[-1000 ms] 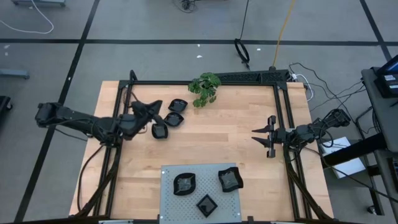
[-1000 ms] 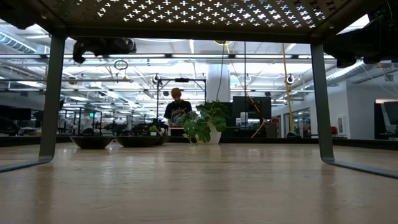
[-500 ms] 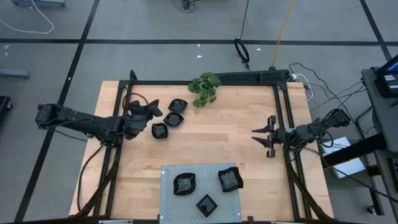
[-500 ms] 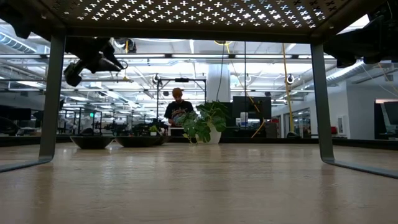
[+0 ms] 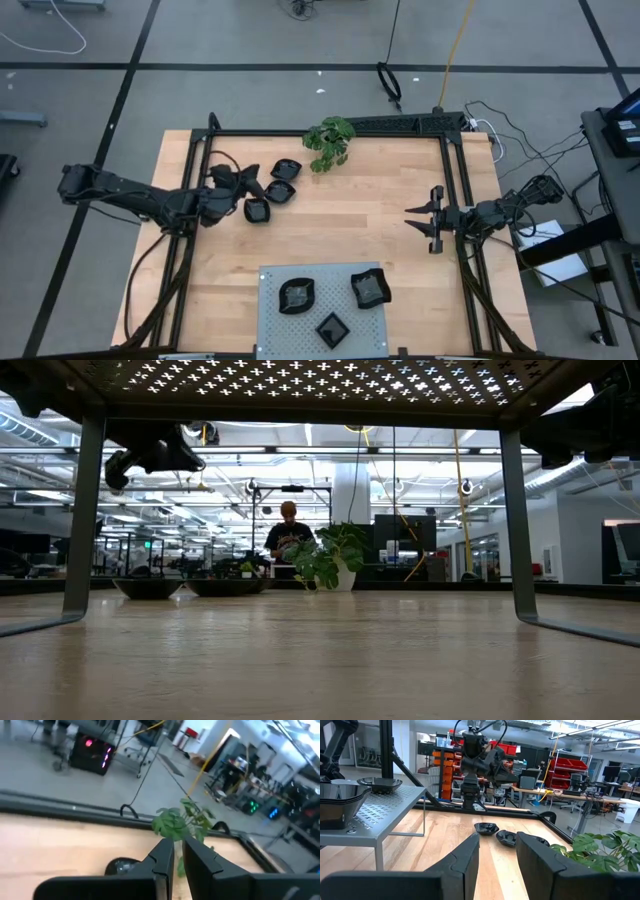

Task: Pick & Place Mini shaped plates
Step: Stack the leaf-shaped plate onto the other leaf-shaped plate on the shelf

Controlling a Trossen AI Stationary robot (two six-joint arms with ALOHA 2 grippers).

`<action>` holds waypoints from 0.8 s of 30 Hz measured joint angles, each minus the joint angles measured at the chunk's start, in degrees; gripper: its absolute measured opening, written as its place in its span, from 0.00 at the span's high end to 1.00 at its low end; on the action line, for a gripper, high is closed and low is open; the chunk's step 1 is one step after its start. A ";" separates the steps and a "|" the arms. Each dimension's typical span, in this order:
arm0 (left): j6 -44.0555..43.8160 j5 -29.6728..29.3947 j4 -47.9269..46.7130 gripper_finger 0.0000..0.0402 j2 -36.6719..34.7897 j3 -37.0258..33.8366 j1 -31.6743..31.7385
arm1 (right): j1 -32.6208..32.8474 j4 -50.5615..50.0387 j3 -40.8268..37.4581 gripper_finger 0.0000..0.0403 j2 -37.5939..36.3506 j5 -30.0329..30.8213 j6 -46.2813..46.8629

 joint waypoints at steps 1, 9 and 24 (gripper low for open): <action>2.43 0.00 0.71 0.90 0.00 0.00 -0.41 | -0.01 0.00 0.00 0.71 -0.01 0.00 0.00; 16.75 1.07 3.05 0.90 0.00 0.00 -3.86 | -0.01 0.00 0.01 0.71 0.00 -0.01 -0.01; 9.21 1.48 -13.01 0.90 0.09 2.63 -4.42 | 0.00 -0.02 0.00 0.71 -0.02 0.00 -0.02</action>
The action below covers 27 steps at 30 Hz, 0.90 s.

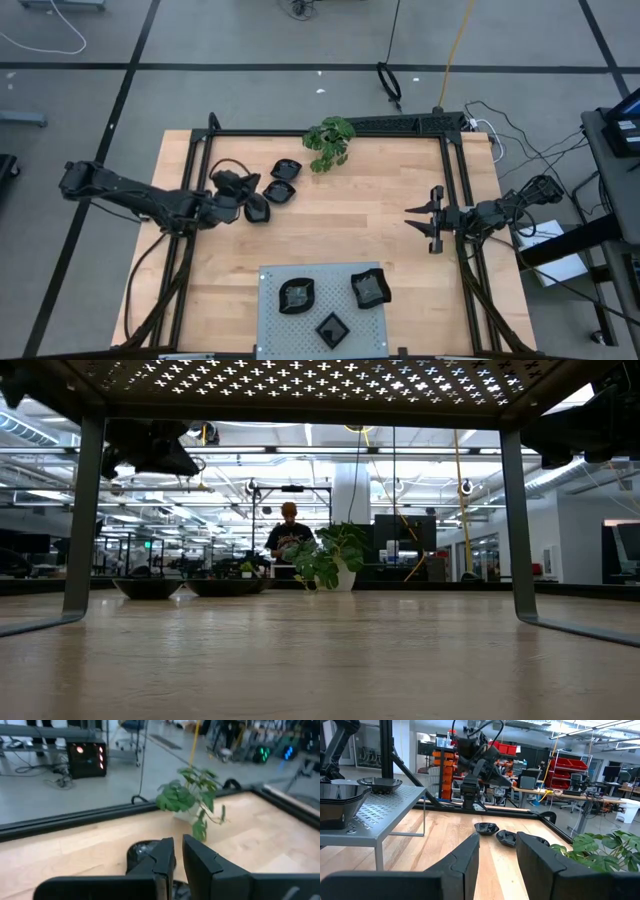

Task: Pick & Place Mini shaped plates
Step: Stack the leaf-shaped plate onto the other leaf-shaped plate on the shelf

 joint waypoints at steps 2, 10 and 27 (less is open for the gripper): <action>-0.98 1.98 -5.89 0.90 0.00 3.51 0.39 | -0.02 0.02 0.01 0.71 0.00 0.00 0.01; -18.07 19.01 -39.50 0.90 9.86 21.18 10.59 | 0.00 0.02 0.02 0.71 0.02 -0.02 0.02; -46.12 51.29 -55.09 0.90 23.40 24.67 17.83 | 0.00 0.02 0.02 0.71 0.00 -0.02 0.02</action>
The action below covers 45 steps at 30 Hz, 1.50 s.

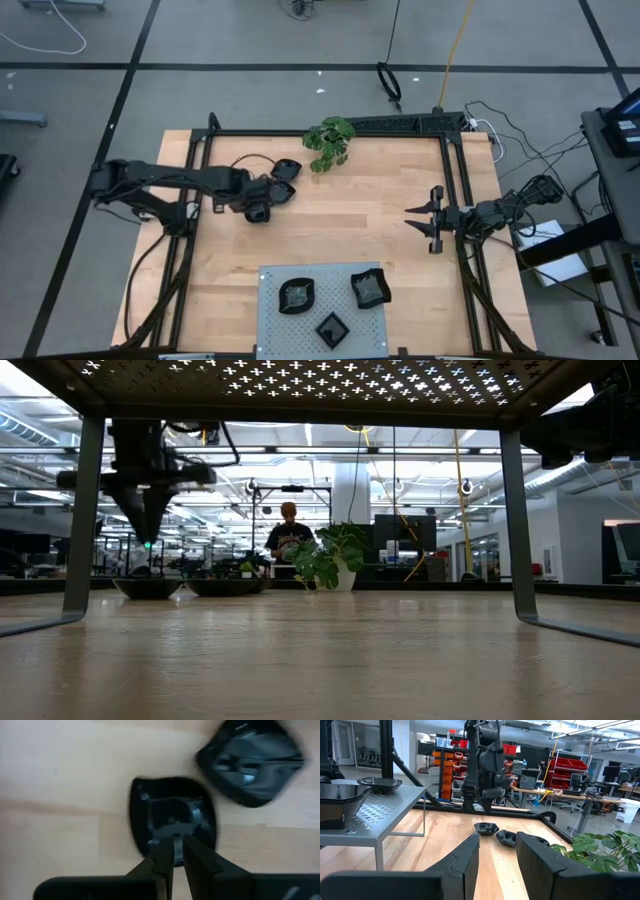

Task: Pick & Place Mini shaped plates
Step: Stack the leaf-shaped plate onto the other leaf-shaped plate on the shelf

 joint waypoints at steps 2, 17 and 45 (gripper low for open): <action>-3.76 0.40 -1.53 0.90 0.66 -0.12 -0.81 | -0.01 0.00 -0.02 0.71 0.00 0.02 0.00; -12.26 -3.01 -5.58 0.48 4.10 -0.31 -1.90 | 0.00 0.00 0.00 0.71 0.00 0.02 0.00; -8.36 -1.82 9.08 0.76 3.88 -10.63 -0.25 | 0.00 0.00 -0.02 0.71 0.00 0.02 0.00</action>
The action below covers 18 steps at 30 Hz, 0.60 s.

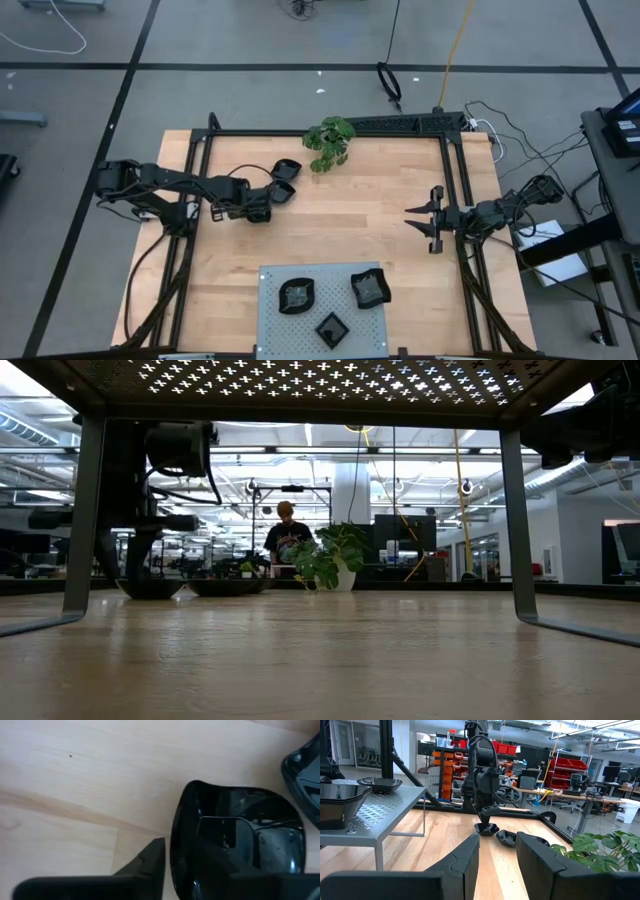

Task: Pick & Place Mini shaped plates
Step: Stack the leaf-shaped plate onto the other leaf-shaped plate on the shelf

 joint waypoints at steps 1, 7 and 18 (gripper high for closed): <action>0.00 0.00 0.08 0.79 0.00 -0.24 0.00 | 0.00 0.00 0.01 0.71 0.01 0.00 0.00; -0.19 0.04 0.22 0.91 -0.02 -0.72 -0.02 | 0.00 0.00 0.00 0.71 0.00 0.00 0.00; -0.06 -2.22 1.88 0.95 -0.04 -0.72 -0.02 | 0.00 0.00 0.02 0.71 0.02 0.00 -0.02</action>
